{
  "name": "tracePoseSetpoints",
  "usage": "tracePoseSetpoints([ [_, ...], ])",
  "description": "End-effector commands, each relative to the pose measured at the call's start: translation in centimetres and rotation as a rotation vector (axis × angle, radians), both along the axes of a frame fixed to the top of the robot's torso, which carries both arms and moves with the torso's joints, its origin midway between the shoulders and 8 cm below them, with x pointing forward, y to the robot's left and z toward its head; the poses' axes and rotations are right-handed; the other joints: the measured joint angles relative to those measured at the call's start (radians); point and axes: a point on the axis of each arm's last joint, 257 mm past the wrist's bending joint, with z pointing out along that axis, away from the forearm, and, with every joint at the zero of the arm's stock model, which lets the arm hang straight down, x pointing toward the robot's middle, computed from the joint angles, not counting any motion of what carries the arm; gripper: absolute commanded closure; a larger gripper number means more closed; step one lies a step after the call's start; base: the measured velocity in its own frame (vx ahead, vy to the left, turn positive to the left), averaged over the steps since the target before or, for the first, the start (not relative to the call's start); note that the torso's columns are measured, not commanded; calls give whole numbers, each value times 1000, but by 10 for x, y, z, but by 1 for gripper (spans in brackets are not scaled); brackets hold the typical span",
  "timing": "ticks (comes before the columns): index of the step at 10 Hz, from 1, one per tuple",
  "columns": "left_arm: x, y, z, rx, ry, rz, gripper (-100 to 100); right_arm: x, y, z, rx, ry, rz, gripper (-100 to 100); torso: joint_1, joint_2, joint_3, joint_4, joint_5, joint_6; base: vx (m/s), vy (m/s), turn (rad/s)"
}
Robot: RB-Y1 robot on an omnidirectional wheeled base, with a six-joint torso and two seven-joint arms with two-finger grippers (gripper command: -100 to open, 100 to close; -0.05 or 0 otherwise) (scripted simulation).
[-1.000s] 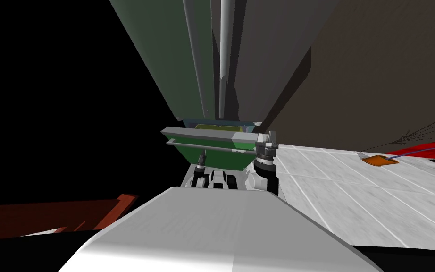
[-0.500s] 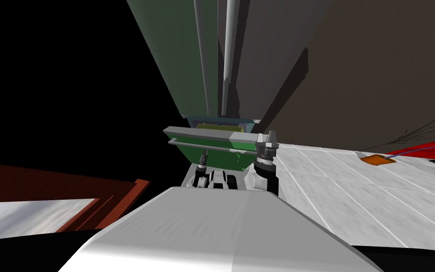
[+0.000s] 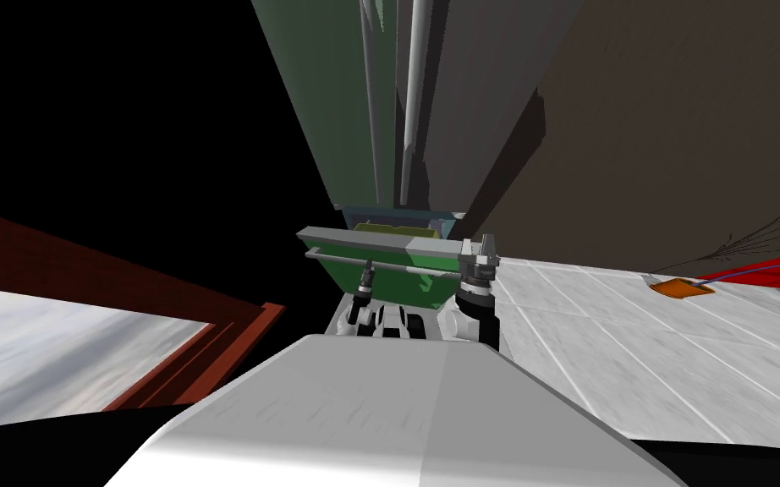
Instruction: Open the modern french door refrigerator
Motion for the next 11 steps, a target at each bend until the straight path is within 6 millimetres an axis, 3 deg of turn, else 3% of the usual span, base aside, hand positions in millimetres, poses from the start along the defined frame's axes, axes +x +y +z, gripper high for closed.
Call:
tracePoseSetpoints([
  [1,21,-4,16,-1,-3,-9,-100,0,0,0,0,0,0,0,0,3,2,0,0,0,-64,13,32],
  [4,44,-11,34,-1,0,-19,-100,0,0,0,0,0,0,0,-1,10,5,5,-1,0,-80,0,31],
  [5,39,-7,24,2,17,-15,-100,0,0,0,0,0,0,0,-2,11,7,7,-2,0,-28,2,3],
  [6,40,-7,22,3,24,-14,0,0,0,0,0,0,0,0,-2,10,6,5,-1,0,0,0,0],
  [11,39,-6,16,5,38,-12,0,0,0,0,0,0,0,0,0,5,3,1,0,0,0,0,0],
])
